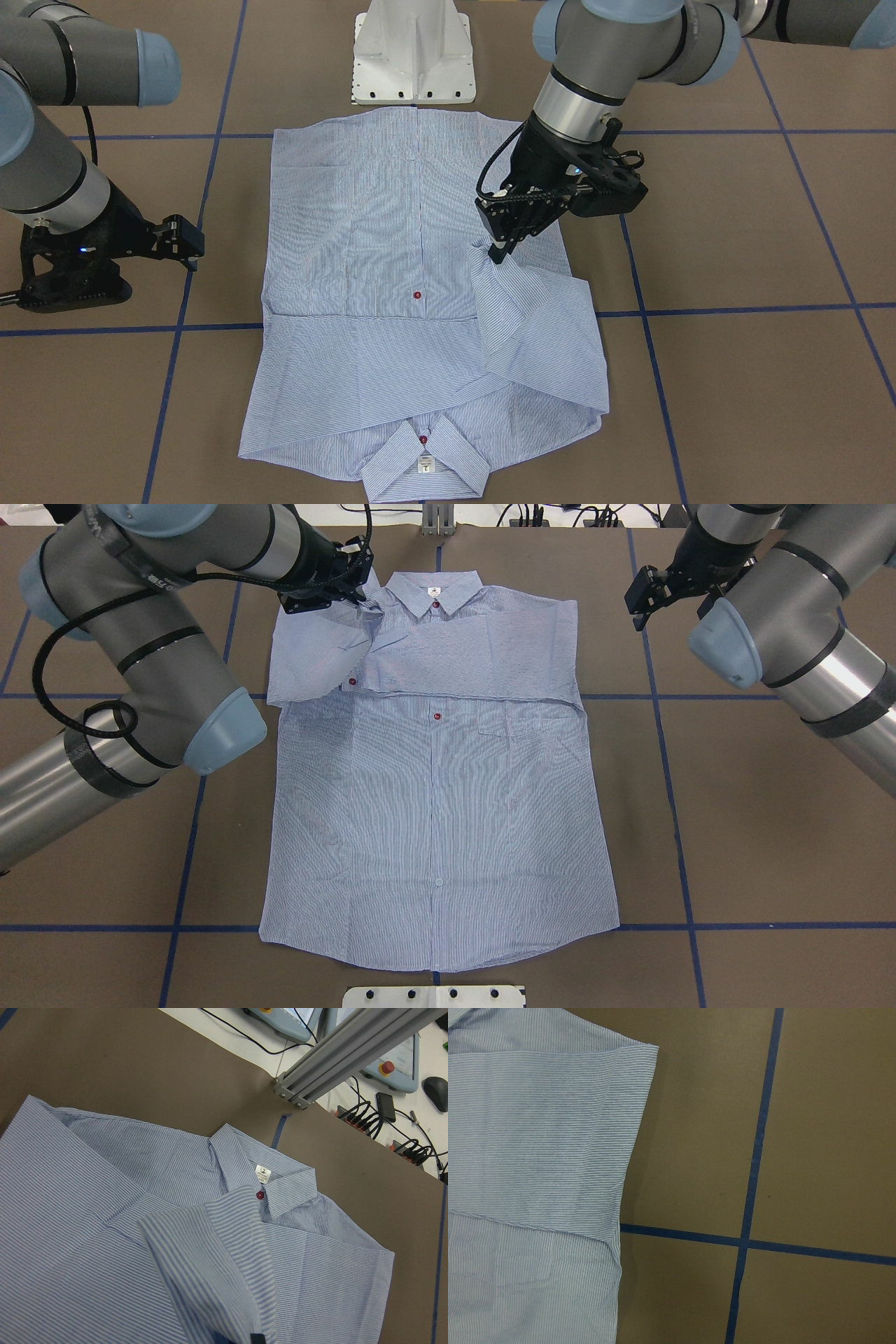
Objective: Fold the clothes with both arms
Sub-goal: 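Carry the sleeve with the left gripper across the shirt front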
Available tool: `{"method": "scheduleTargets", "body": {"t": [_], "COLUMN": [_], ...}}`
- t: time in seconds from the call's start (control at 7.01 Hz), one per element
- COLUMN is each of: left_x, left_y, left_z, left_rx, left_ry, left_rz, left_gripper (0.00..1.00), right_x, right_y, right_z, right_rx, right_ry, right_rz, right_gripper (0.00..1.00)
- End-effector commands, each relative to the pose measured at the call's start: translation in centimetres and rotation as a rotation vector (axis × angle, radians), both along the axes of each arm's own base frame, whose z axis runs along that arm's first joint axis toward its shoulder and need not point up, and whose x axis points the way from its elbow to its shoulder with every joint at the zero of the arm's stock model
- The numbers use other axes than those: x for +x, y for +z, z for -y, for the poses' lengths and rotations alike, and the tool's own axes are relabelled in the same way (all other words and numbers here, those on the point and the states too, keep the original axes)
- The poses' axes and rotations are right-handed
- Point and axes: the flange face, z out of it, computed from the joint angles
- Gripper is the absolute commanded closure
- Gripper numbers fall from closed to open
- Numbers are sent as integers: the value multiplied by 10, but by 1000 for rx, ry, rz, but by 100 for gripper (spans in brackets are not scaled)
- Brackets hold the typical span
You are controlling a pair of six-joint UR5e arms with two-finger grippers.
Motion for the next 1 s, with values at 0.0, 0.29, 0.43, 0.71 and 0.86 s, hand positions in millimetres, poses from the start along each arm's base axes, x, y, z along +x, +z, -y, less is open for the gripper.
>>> {"method": "scheduleTargets", "body": {"t": [0.0,0.29,0.43,0.71,0.86], "left_x": [23,67,102,163,172], "left_y": [-13,6,11,-12,-17], "left_z": [-15,-20,-25,-45,-53], "left_rx": [-24,-46,-17,46,80], "left_ry": [17,-22,-87,-113,-110], "left_rz": [-27,24,77,124,125], "left_gripper": [100,100,100,100,100], "right_x": [1,1,0,0,0], "right_y": [5,10,11,12,13], "right_z": [0,-1,-1,0,-1], "right_rx": [-6,-11,-12,-13,-15], "right_ry": [1,0,0,2,2], "right_rz": [-4,-11,-11,-11,-12], "right_gripper": [0,0,0,0,0]}}
